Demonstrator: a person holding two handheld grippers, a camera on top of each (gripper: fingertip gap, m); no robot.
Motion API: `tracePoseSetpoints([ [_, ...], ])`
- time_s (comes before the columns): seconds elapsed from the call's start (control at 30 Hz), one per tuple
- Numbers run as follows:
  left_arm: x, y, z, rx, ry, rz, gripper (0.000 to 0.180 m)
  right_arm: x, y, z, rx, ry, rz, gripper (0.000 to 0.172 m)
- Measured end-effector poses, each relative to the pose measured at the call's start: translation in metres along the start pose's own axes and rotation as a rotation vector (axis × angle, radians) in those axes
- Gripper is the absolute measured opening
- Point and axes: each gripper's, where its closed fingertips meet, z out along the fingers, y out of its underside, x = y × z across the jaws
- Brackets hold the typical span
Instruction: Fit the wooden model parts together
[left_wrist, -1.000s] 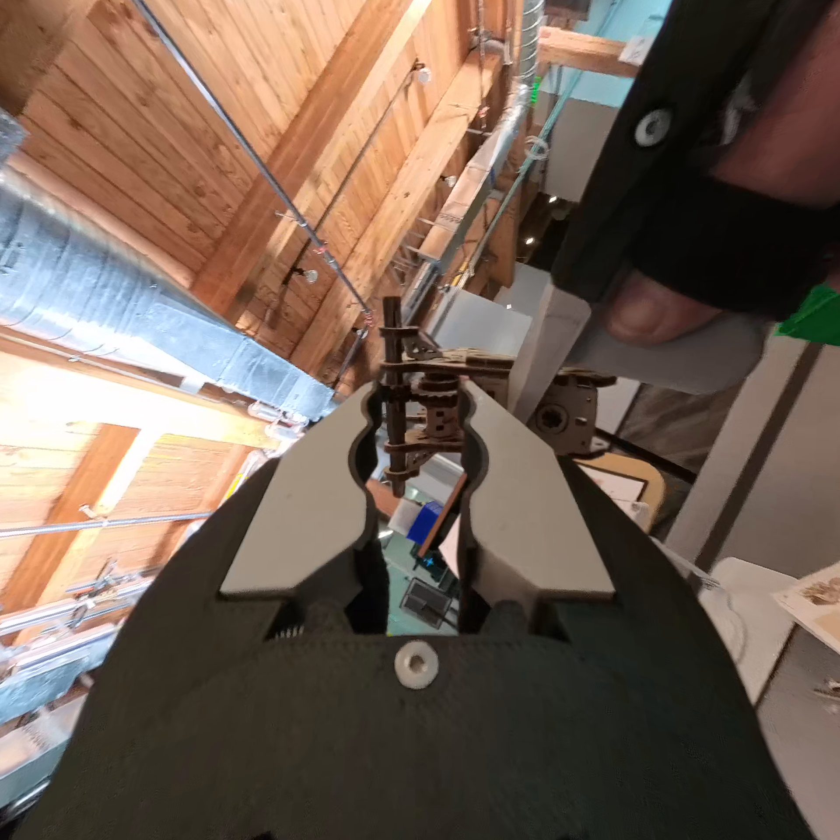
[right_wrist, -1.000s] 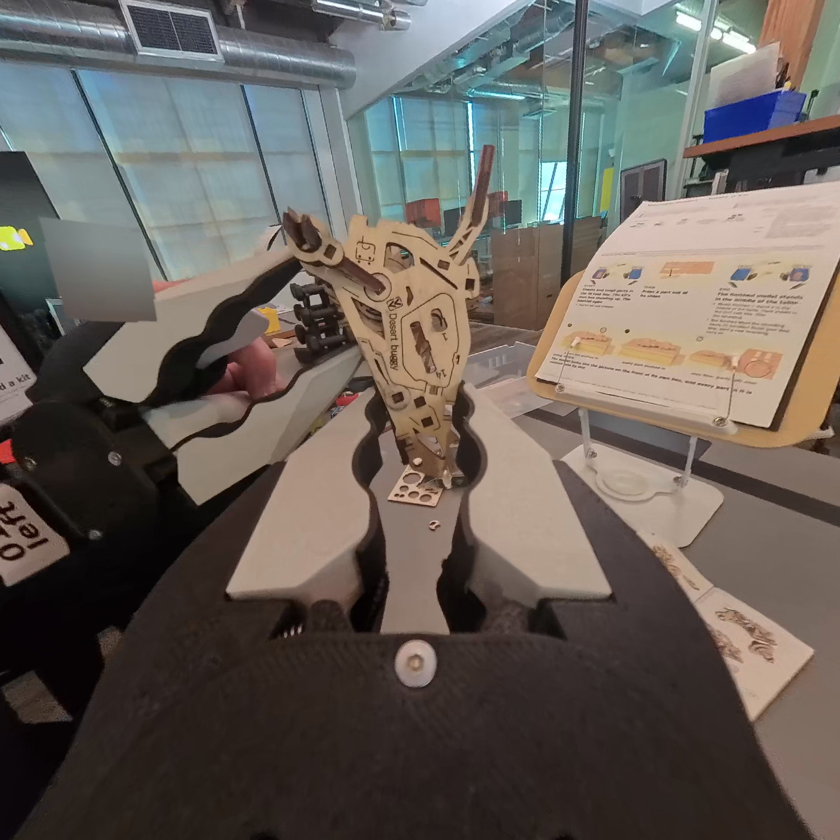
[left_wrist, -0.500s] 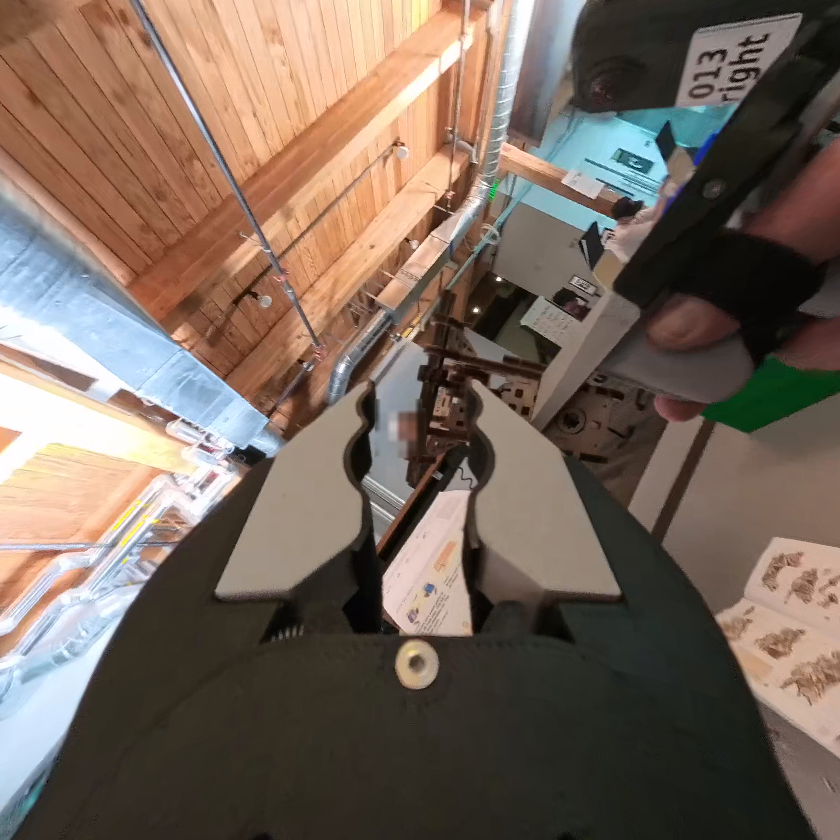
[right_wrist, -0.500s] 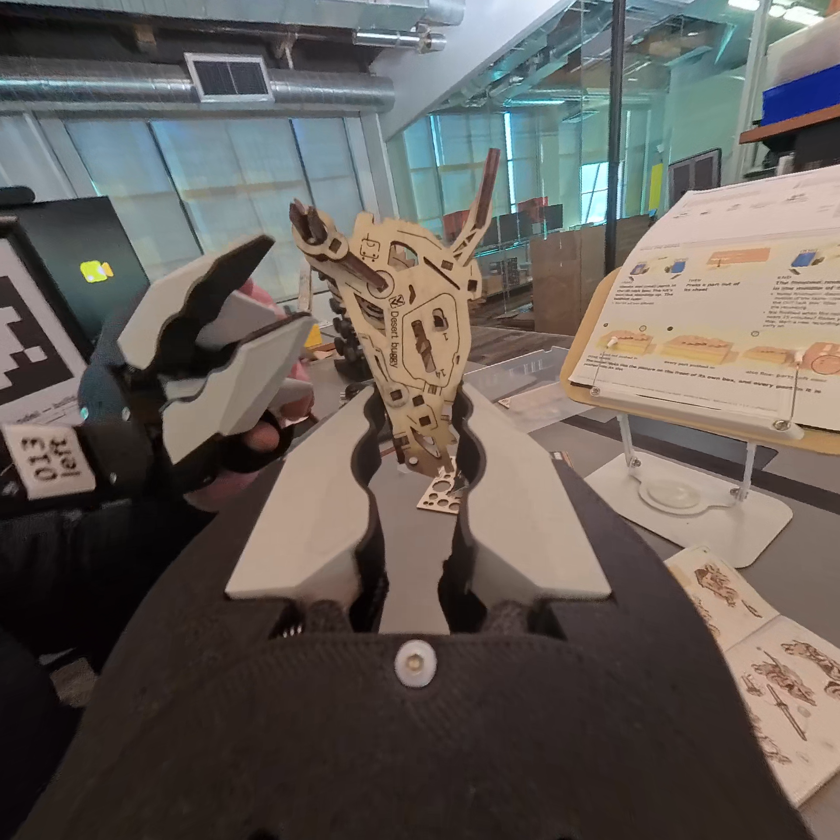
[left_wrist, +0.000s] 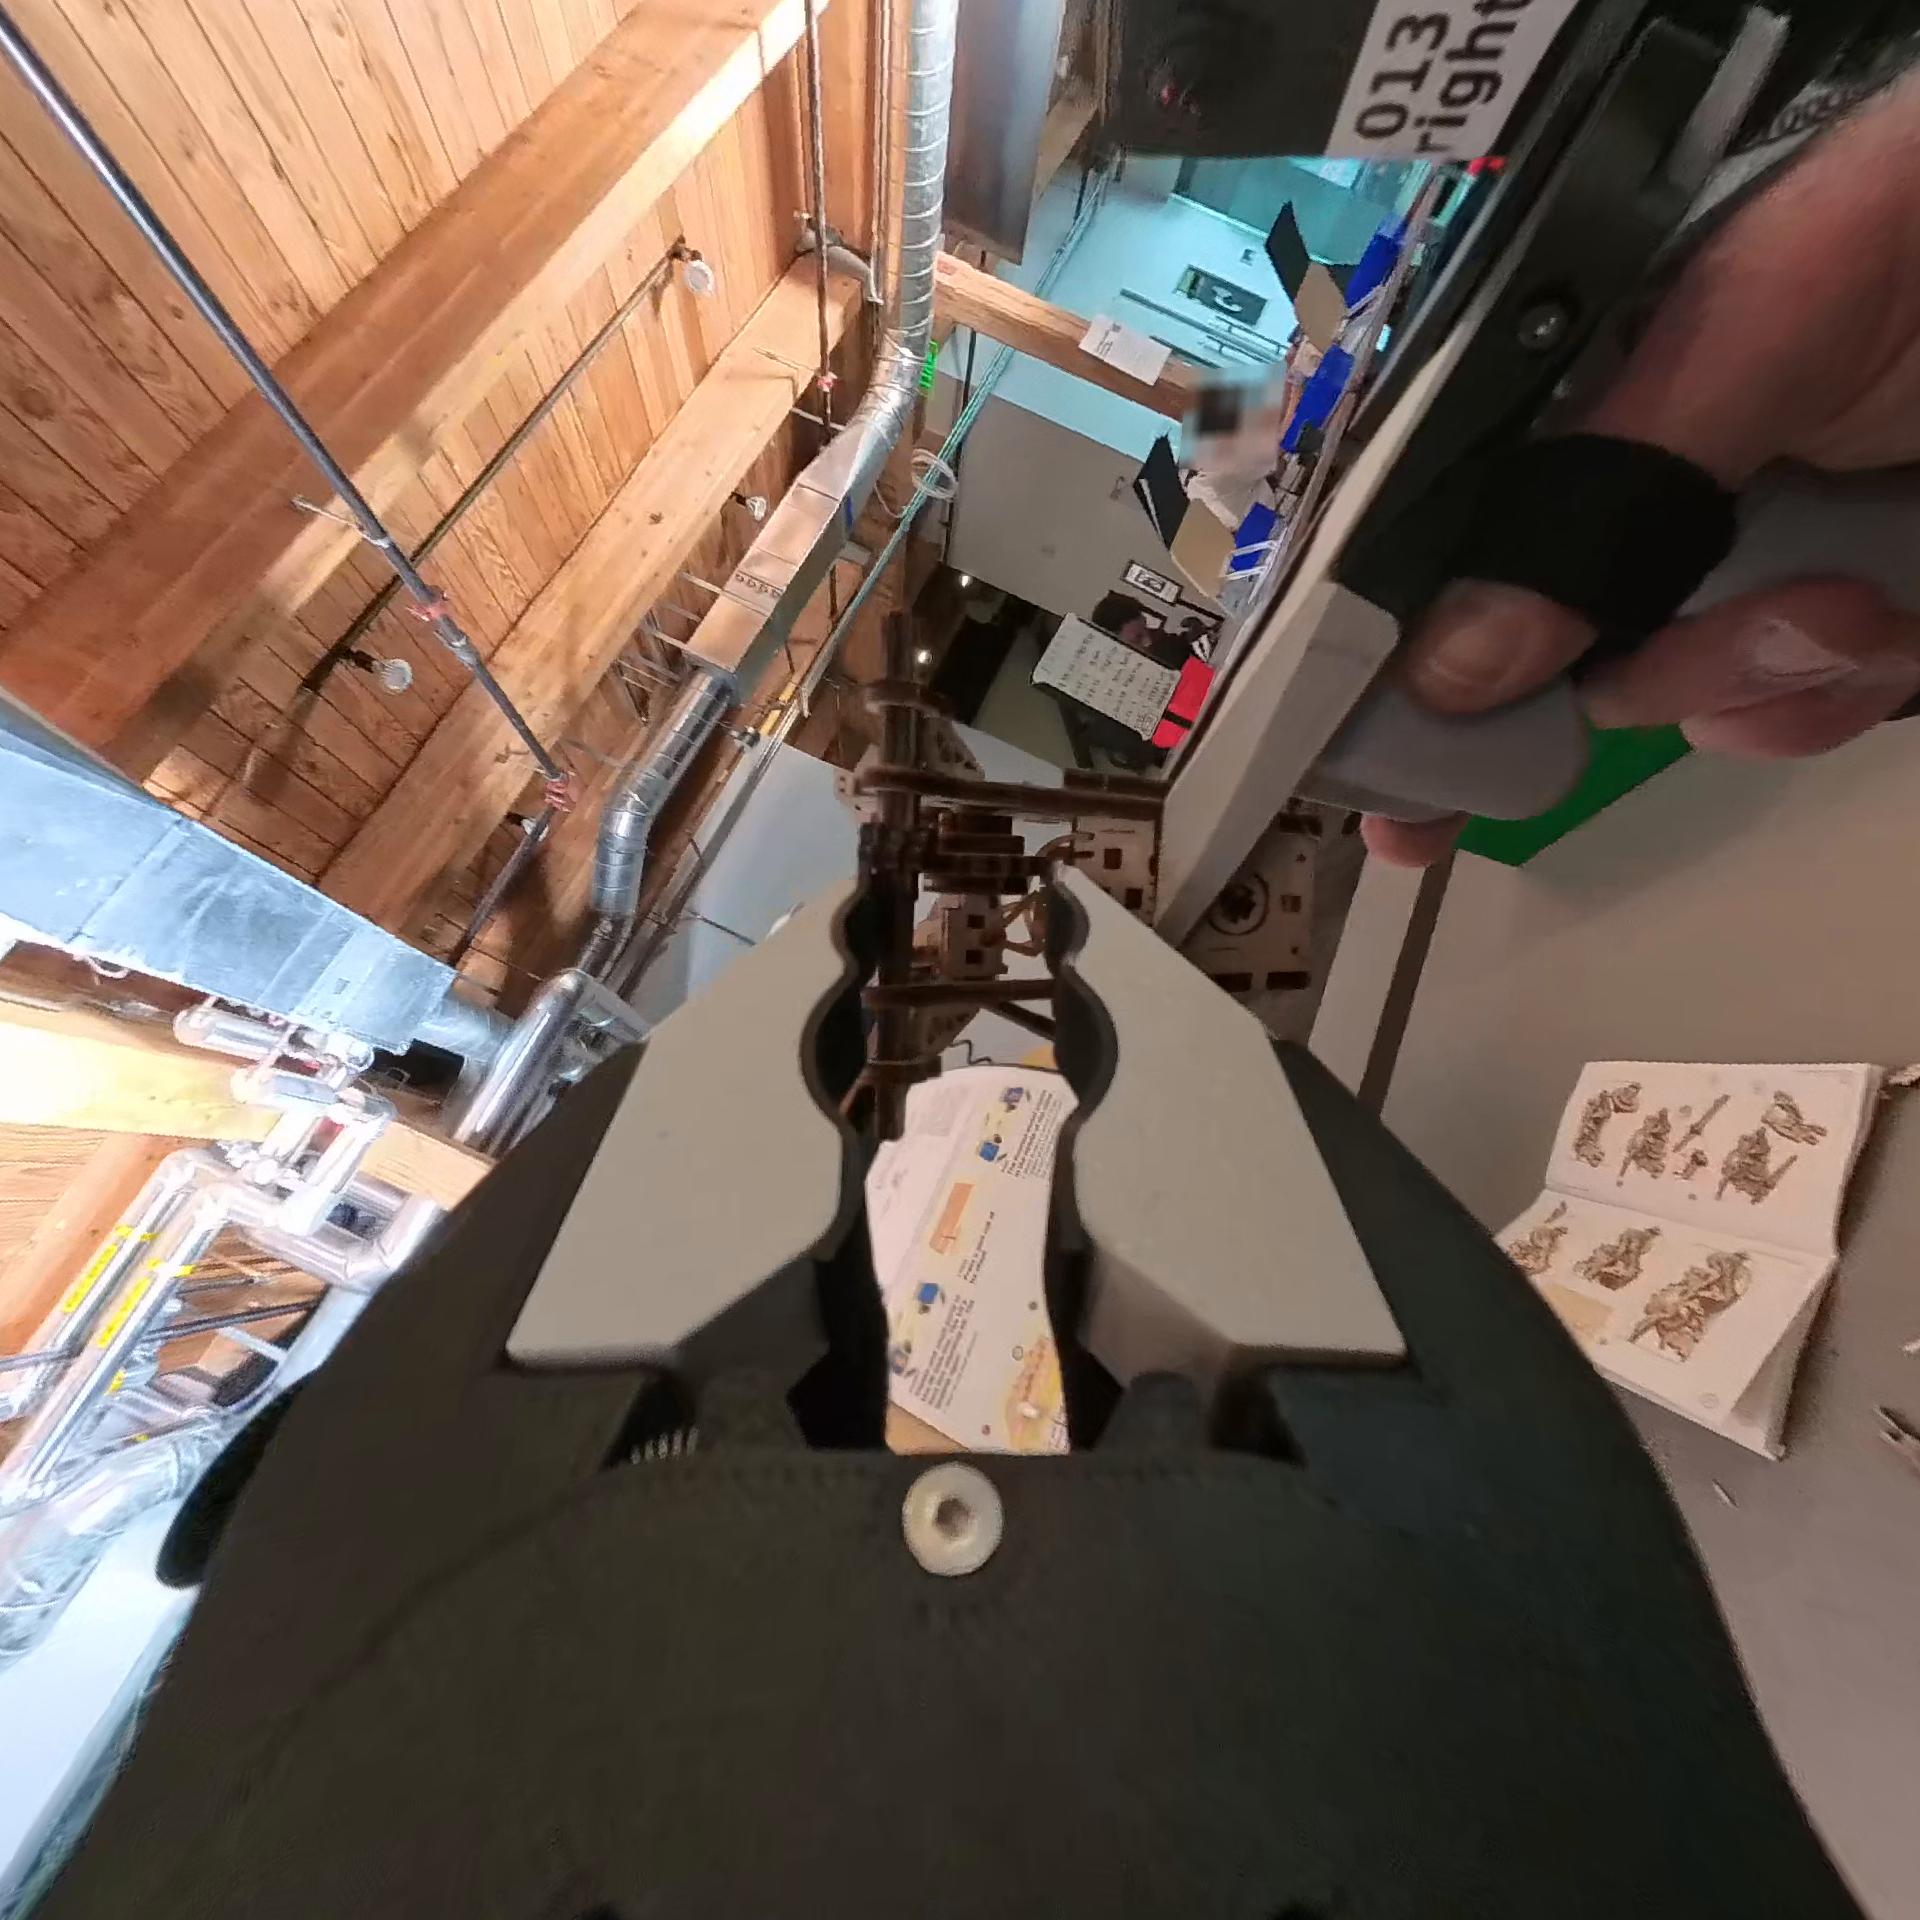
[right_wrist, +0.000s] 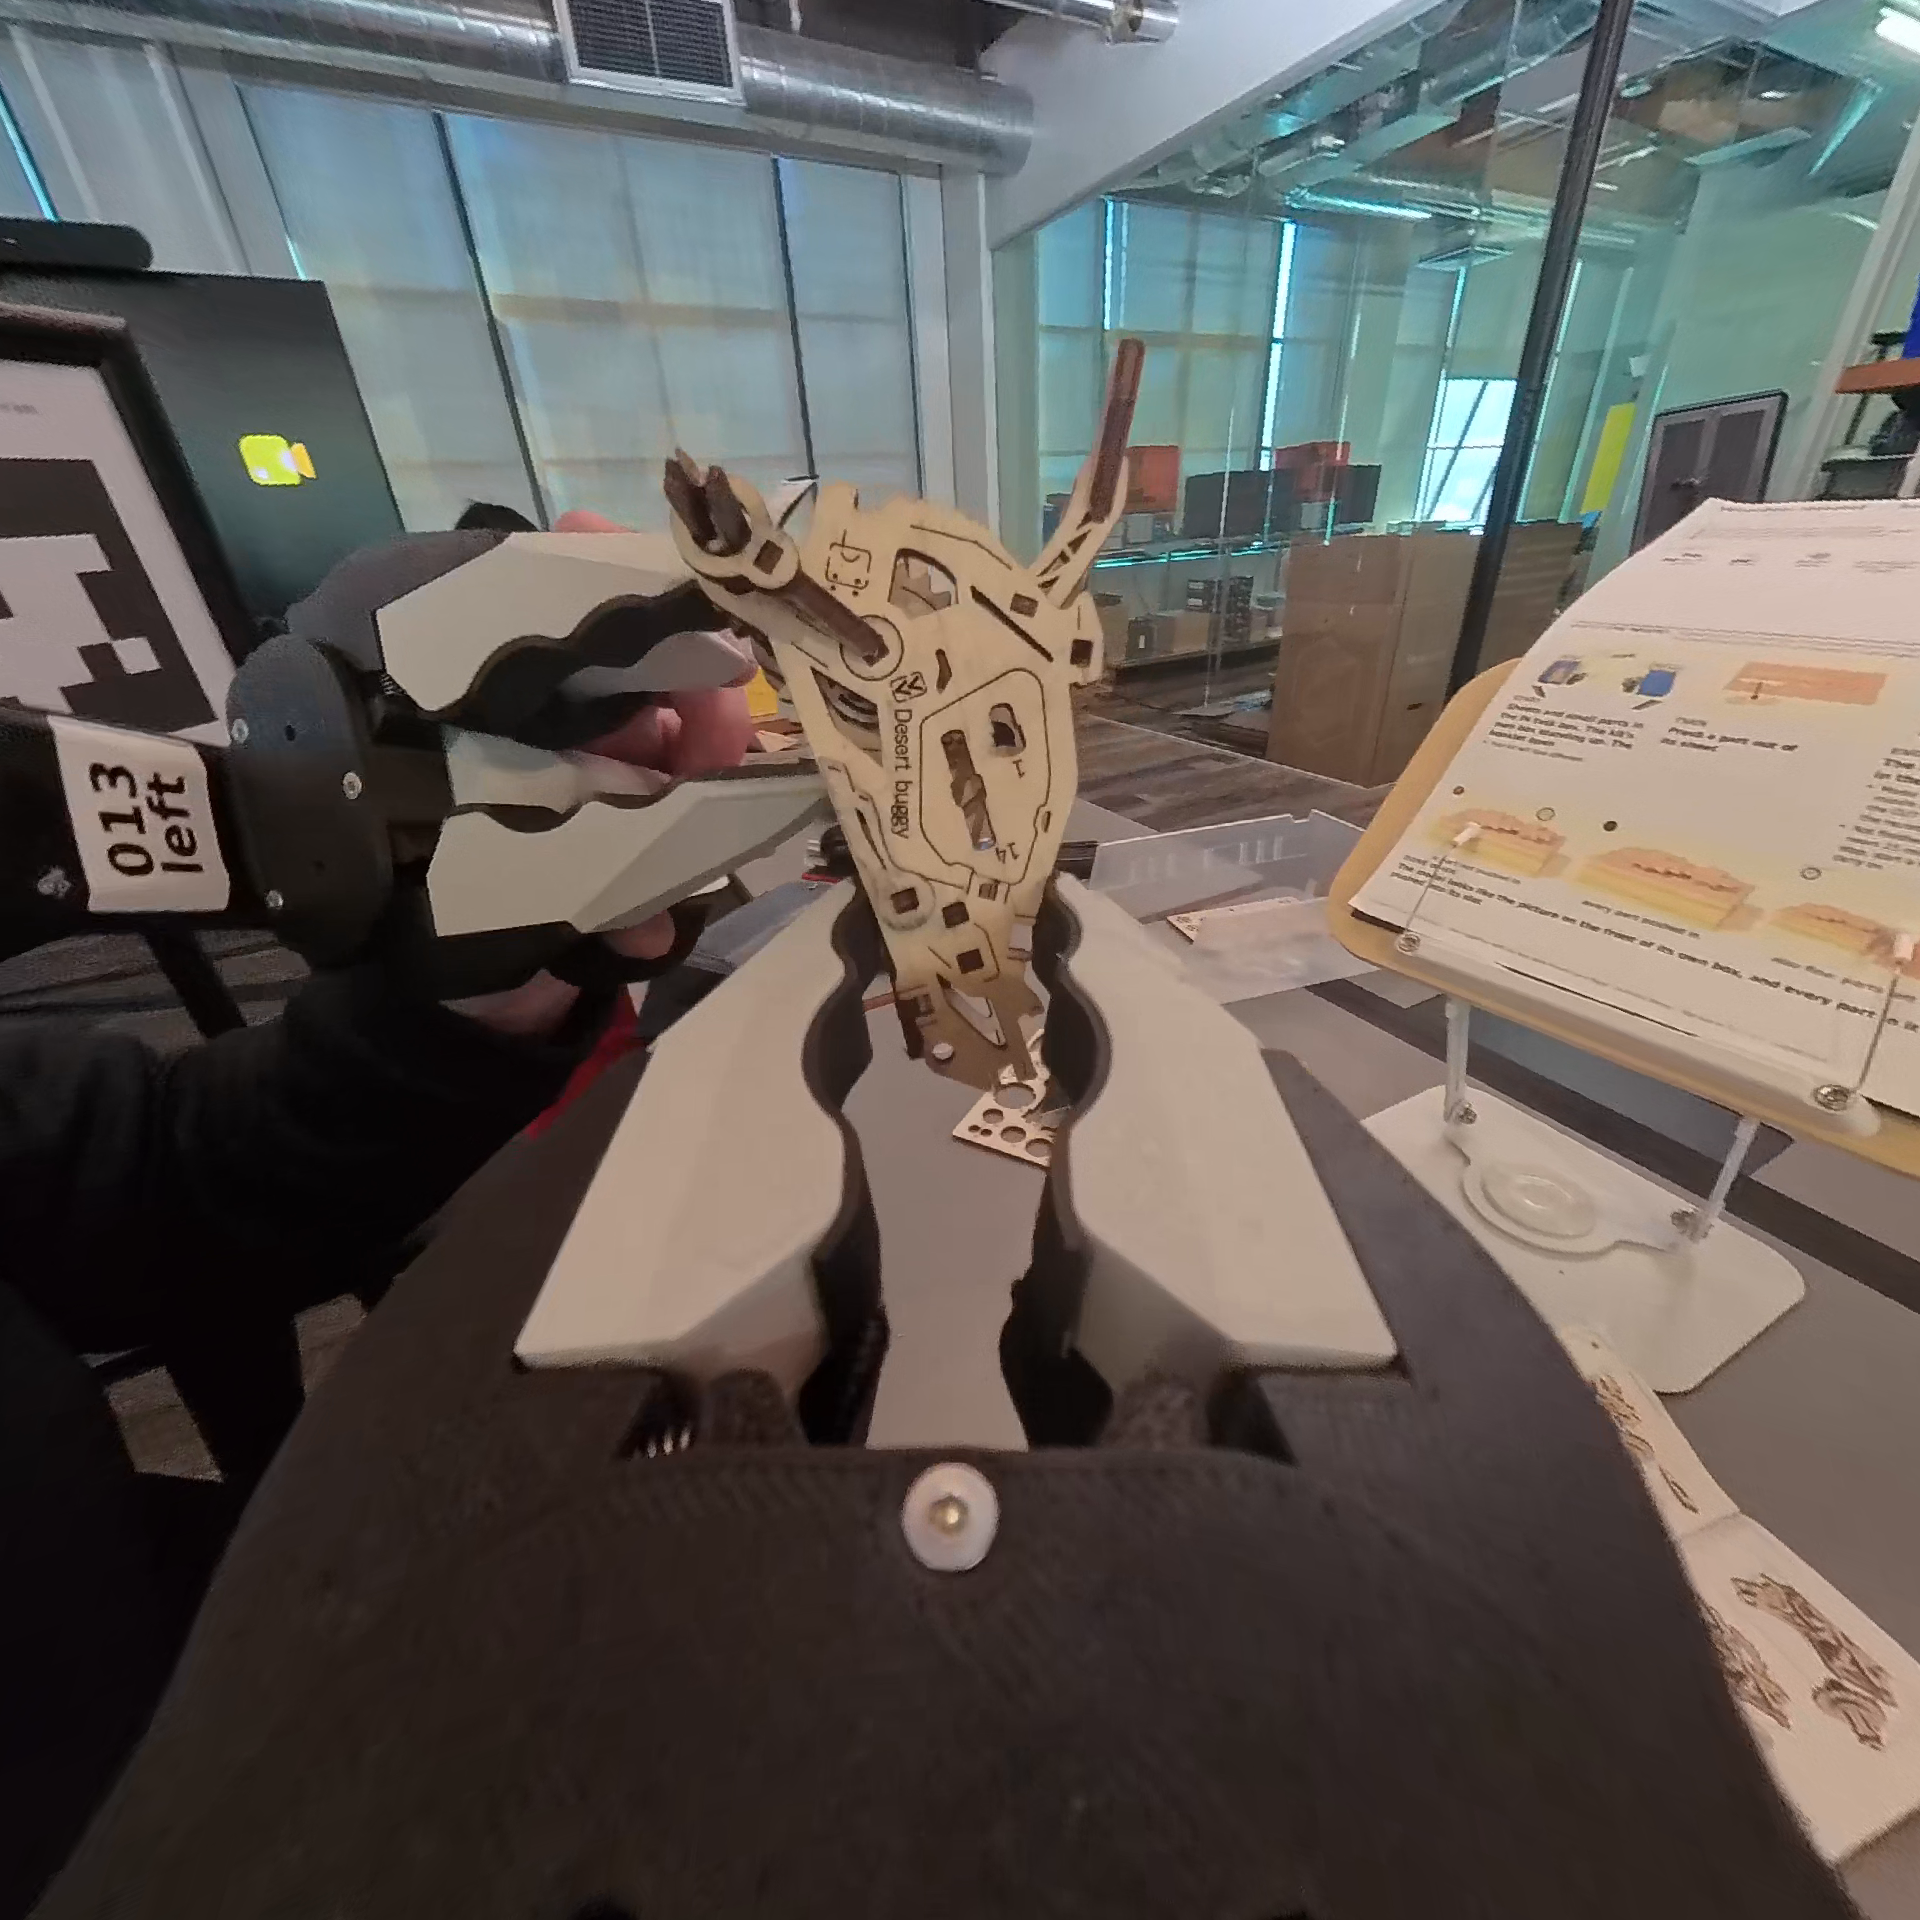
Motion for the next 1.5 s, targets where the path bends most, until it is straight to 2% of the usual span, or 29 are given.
tracePoseSetpoints([
  [0.13, -0.011, -0.006, -0.009, 0.063, -0.016, -0.057, 0.037, -0.006, -0.002, 0.000, 0.046, -0.077, 0.039, 0.027],
  [0.17, -0.017, -0.010, -0.013, 0.103, -0.031, -0.095, 0.033, -0.007, -0.004, -0.001, 0.069, -0.106, 0.040, 0.027],
  [0.27, -0.033, -0.010, -0.022, 0.158, -0.007, -0.268, 0.042, -0.011, -0.011, -0.009, 0.148, -0.204, 0.056, 0.027],
  [0.4, -0.035, -0.007, -0.025, 0.270, 0.104, -0.622, 0.073, -0.020, -0.014, -0.015, 0.201, -0.297, 0.002, 0.027],
  [0.5, -0.011, -0.005, -0.015, 0.292, 0.213, -0.757, 0.098, -0.031, -0.013, -0.014, 0.206, -0.382, 0.011, 0.028],
  [0.57, 0.000, -0.006, -0.009, 0.299, 0.229, -0.784, 0.093, -0.041, -0.010, -0.011, 0.205, -0.437, 0.000, 0.028],
  [0.63, 0.016, -0.017, -0.010, 0.342, 0.326, -0.858, 0.084, -0.050, -0.008, -0.009, 0.219, -0.481, -0.015, 0.028],
  [0.7, 0.019, -0.021, -0.010, 0.370, 0.327, -0.892, 0.064, -0.056, -0.003, -0.006, 0.210, -0.520, -0.010, 0.028],
  [0.8, 0.022, -0.022, -0.012, 0.400, 0.311, -0.894, 0.058, -0.058, 0.002, -0.002, 0.200, -0.550, 0.006, 0.028],
  [0.9, 0.018, -0.011, -0.012, 0.393, 0.240, -0.843, 0.056, -0.051, 0.006, 0.004, 0.167, -0.488, -0.031, 0.030],
  [1.07, 0.005, 0.006, -0.018, 0.372, 0.143, -0.707, 0.056, -0.036, 0.006, 0.005, 0.105, -0.362, -0.161, 0.051],
  [1.23, -0.010, 0.019, -0.022, 0.287, 0.051, -0.538, 0.056, -0.038, -0.019, -0.006, 0.099, -0.255, -0.347, 0.051],
  [1.37, -0.015, 0.022, -0.025, 0.206, -0.013, -0.309, 0.056, -0.044, -0.036, -0.013, 0.067, -0.164, -0.502, 0.053],
  [1.5, -0.024, 0.028, -0.025, 0.104, -0.068, -0.203, 0.056, -0.053, -0.047, -0.013, 0.035, -0.102, -0.557, 0.062],
])
